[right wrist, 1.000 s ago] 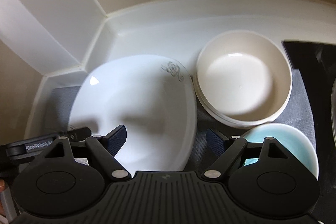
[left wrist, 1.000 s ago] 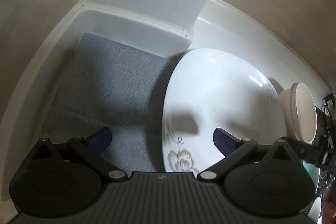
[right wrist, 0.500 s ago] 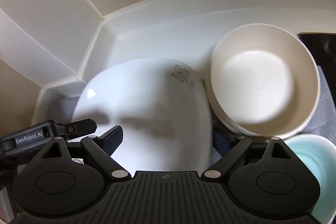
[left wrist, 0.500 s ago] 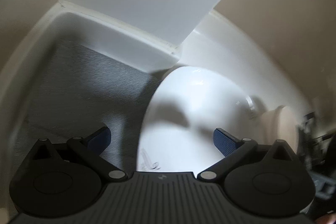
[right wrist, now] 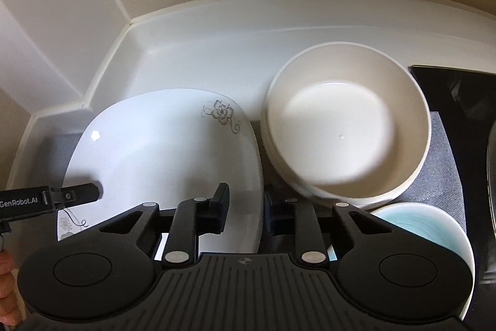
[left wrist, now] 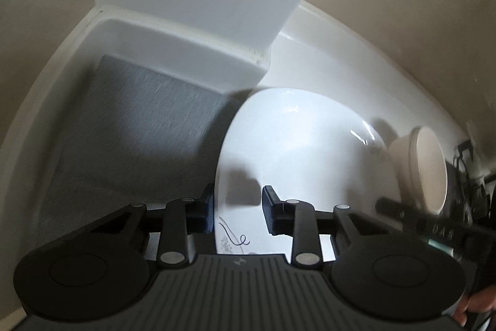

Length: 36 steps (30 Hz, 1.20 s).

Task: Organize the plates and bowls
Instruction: 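Carry the white square plate and lower it onto the brown plate stack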

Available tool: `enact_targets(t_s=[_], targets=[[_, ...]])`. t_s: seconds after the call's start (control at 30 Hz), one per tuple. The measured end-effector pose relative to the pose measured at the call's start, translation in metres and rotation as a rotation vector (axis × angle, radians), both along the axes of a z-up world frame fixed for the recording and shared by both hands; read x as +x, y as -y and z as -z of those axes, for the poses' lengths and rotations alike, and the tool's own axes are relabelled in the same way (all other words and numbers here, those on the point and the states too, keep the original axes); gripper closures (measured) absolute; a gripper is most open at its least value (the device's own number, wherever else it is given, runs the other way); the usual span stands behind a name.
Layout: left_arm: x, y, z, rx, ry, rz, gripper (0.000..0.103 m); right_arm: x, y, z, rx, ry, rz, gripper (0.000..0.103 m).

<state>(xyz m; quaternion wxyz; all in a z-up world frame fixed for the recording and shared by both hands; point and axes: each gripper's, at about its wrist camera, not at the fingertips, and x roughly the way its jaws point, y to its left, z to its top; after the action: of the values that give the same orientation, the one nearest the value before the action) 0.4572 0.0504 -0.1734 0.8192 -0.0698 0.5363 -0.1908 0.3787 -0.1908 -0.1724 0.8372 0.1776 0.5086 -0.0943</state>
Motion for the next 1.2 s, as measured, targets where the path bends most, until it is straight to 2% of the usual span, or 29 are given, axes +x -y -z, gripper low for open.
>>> enact_targets(t_s=[0.17, 0.23, 0.3, 0.33, 0.4, 0.43, 0.53, 0.63, 0.67, 0.7, 0.87, 1.2], targets=[[-0.027, -0.013, -0.002, 0.03, -0.003, 0.004, 0.068, -0.007, -0.008, -0.001, 0.021, -0.013, -0.057, 0.077], [-0.033, -0.02, -0.001, 0.018, -0.004, -0.002, 0.064, -0.012, -0.013, -0.003, 0.037, -0.01, -0.083, 0.077], [-0.034, -0.026, -0.001, -0.019, -0.008, 0.0, 0.047, -0.019, -0.018, -0.003, 0.054, 0.009, -0.11, 0.072], [-0.033, -0.028, 0.0, -0.032, -0.01, 0.0, 0.042, -0.022, -0.02, -0.003, 0.064, 0.017, -0.121, 0.07], [-0.033, -0.026, 0.001, -0.058, -0.013, 0.01, 0.021, -0.026, -0.022, -0.002, 0.103, 0.031, -0.127, 0.062], [-0.035, -0.022, 0.0, -0.055, -0.006, 0.012, 0.02, -0.027, -0.022, 0.0, 0.136, 0.03, -0.128, 0.062], [-0.04, -0.013, -0.002, 0.0, 0.035, 0.014, 0.021, -0.028, -0.02, 0.01, 0.214, 0.026, -0.111, 0.063], [-0.043, -0.018, -0.002, 0.018, 0.041, -0.001, 0.037, -0.032, -0.015, 0.013, 0.231, 0.043, -0.101, 0.074], [-0.042, -0.022, -0.002, 0.018, 0.036, -0.012, 0.045, -0.032, -0.013, 0.014, 0.237, 0.041, -0.093, 0.081], [-0.04, -0.026, -0.002, 0.012, 0.029, -0.023, 0.05, -0.032, -0.01, 0.015, 0.247, 0.041, -0.089, 0.082], [-0.043, -0.025, -0.002, 0.041, 0.046, -0.029, 0.051, -0.034, -0.014, 0.014, 0.239, 0.032, -0.105, 0.082], [-0.051, -0.039, -0.003, -0.014, -0.011, -0.056, 0.051, -0.031, -0.029, -0.01, 0.171, 0.051, -0.178, 0.086]])
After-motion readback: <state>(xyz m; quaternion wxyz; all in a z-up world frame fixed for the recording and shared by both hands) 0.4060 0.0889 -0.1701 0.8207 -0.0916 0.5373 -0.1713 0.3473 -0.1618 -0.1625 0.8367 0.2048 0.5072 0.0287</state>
